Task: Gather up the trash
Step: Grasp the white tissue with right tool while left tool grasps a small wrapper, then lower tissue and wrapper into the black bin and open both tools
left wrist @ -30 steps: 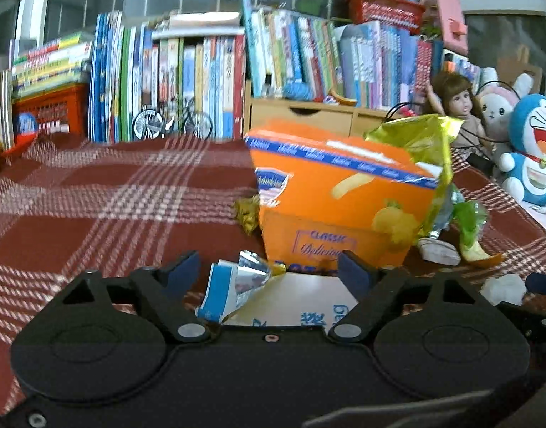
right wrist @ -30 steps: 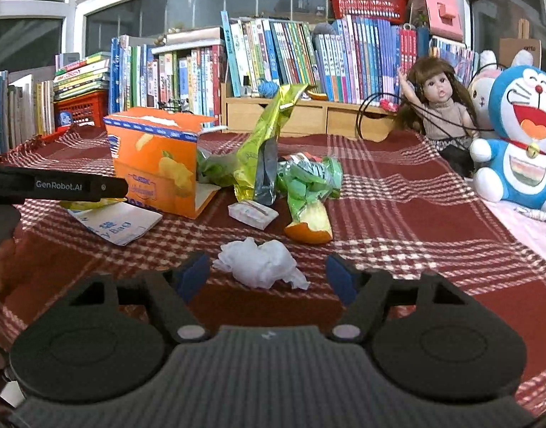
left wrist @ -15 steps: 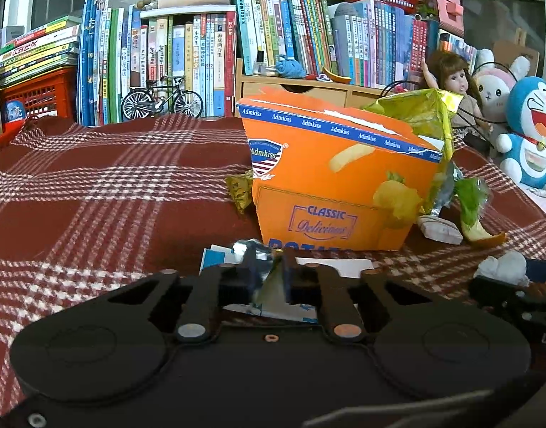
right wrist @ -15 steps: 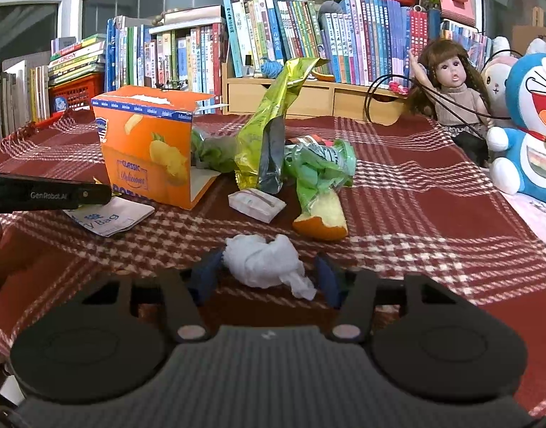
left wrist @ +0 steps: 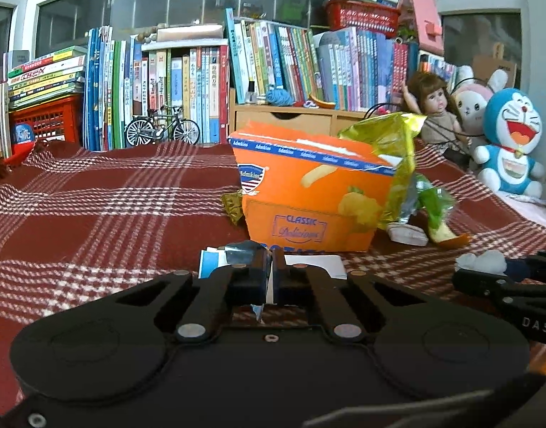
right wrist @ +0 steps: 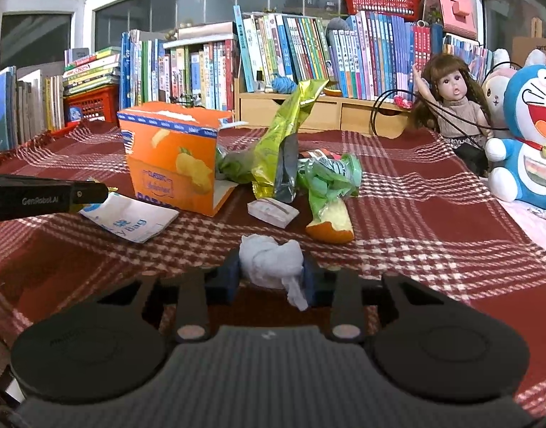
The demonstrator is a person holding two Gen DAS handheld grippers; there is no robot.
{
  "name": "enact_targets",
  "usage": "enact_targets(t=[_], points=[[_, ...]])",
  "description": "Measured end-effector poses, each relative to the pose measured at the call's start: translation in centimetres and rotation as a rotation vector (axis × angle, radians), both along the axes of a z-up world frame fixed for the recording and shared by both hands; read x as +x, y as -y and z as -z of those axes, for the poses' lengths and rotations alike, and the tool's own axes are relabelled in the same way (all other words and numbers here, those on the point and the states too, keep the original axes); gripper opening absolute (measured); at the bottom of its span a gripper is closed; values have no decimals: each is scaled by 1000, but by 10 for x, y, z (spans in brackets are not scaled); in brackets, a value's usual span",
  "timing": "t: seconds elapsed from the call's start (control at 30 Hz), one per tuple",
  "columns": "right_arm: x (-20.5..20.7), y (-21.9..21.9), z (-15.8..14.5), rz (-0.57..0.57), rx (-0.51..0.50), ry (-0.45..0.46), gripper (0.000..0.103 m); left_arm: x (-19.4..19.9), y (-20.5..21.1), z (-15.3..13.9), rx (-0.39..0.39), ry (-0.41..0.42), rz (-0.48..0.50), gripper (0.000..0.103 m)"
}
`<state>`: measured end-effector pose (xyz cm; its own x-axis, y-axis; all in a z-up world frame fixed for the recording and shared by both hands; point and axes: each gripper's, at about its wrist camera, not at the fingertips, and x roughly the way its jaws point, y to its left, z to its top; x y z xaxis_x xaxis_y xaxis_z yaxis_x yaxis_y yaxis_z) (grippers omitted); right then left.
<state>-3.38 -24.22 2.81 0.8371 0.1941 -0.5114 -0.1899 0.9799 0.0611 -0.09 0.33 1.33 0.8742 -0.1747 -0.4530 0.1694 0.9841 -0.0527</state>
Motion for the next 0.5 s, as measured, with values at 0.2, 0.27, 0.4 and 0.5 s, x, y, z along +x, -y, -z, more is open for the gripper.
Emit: enact_targets(t=[0.2,0.27,0.4,0.5], points=[[-16,-3,-7,-20,26,14,40,-28,0,-10,-20,17,31,3],[-22,-6,-8,-31,32,16,40,-37,2,-13,-16,23,38,3],[-34,-12,-11,-52,23,27,40,-56,3,-18,-16,28,51,3],[-45,-14,-14,-62,42,23,40,-72,4,-20,-35,24,59,3]])
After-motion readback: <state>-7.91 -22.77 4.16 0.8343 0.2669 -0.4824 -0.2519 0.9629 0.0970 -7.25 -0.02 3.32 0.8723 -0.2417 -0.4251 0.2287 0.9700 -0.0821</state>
